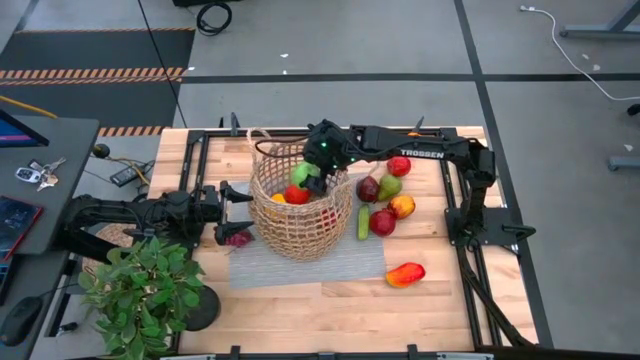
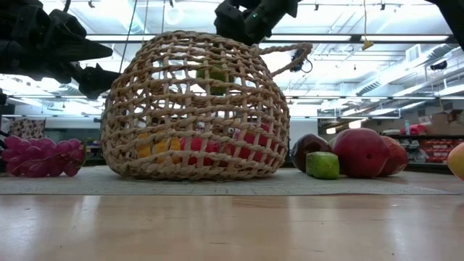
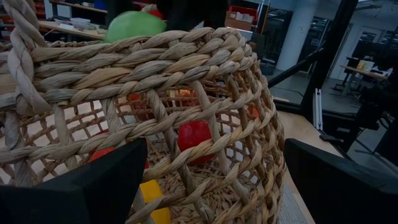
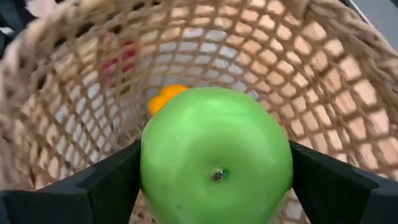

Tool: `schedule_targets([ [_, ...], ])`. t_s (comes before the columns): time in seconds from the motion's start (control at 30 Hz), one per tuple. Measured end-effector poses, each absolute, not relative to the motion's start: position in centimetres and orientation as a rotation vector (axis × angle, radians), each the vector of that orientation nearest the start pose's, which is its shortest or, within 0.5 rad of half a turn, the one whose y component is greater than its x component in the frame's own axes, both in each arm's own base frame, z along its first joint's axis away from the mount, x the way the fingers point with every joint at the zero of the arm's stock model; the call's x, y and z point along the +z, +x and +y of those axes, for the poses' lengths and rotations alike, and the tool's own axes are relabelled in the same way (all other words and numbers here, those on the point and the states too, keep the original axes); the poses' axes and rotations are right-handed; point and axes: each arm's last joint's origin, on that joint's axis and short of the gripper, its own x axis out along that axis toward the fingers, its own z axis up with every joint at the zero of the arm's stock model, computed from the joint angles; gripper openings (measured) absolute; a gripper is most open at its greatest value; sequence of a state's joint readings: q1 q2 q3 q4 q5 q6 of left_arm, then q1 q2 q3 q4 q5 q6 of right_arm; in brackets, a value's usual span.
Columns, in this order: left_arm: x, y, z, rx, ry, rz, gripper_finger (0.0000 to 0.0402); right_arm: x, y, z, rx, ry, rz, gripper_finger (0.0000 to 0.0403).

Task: Build produce basket
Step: Put the green apple into the brown basket

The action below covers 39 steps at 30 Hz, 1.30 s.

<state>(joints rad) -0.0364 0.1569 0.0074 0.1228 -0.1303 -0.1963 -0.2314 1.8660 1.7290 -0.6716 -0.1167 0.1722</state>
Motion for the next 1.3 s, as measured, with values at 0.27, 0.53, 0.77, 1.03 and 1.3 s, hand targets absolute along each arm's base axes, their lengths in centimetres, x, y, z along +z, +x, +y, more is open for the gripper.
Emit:
schedule_targets([
  [0.27,16.5,10.7,0.0,0.096,-0.194,0.017,0.0386,31.2,40.4,-9.2,-0.172,0.289,0.790,0.0369],
  [0.53,16.5,10.7,0.0,0.095,-0.194,0.016,0.0386,28.2,41.9,-9.4,-0.176,0.306,0.859,0.0369],
  [0.77,16.6,10.7,0.0,0.094,-0.194,0.012,0.0386,26.8,42.5,-9.6,-0.139,0.331,0.891,0.0369],
  [1.03,16.6,10.7,0.0,0.095,-0.194,0.012,0.0386,26.8,42.3,-9.9,-0.071,0.377,0.891,0.0383],
  [1.3,16.5,10.7,0.0,0.097,-0.195,0.013,0.0386,27.8,42.4,-10.0,-0.134,0.369,0.890,0.0399],
])
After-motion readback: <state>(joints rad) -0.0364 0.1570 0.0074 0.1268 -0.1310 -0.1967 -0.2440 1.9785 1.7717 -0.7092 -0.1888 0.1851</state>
